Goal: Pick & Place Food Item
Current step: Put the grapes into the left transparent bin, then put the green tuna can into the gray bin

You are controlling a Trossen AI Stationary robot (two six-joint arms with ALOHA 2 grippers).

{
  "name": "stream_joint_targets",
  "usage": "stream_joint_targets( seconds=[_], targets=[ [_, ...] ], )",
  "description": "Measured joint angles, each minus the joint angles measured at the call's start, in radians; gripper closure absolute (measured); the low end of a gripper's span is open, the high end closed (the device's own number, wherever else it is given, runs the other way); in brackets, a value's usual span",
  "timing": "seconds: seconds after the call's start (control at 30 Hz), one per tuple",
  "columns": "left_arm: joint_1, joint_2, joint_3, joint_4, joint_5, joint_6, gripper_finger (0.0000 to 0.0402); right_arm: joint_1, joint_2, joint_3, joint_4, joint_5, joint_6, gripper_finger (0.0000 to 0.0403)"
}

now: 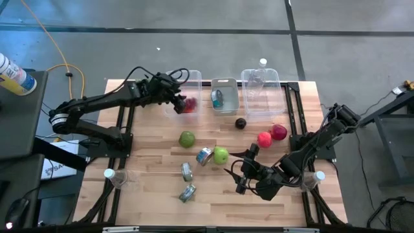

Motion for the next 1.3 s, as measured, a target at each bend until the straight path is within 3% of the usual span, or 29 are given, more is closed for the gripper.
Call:
stream_joint_targets(
  seconds=[0.2,0.5,0.7,0.9,1.3],
  targets=[
    [0.000,-0.004,0.000,0.009,0.000,-0.018,0.0157,-0.006,0.000,0.000,-0.003,-0.002,0.000,0.0124],
    [-0.069,-0.108,0.000,0.010,0.014,0.086,0.0151,-0.013,0.010,0.001,-0.002,-0.006,-0.033,0.0124],
    [-0.222,-0.173,0.003,-0.085,0.019,0.084,0.0151,-0.026,0.015,0.001,-0.003,-0.065,-0.033,0.0124],
    [-0.399,-0.153,0.002,-0.247,0.019,0.034,0.0150,-0.044,0.015,0.001,-0.003,-0.104,-0.034,0.0124],
    [-0.626,-0.051,0.002,-0.231,0.018,-0.115,0.0150,-0.116,0.015,0.001,0.097,-0.146,-0.018,0.0124]
  ],
)
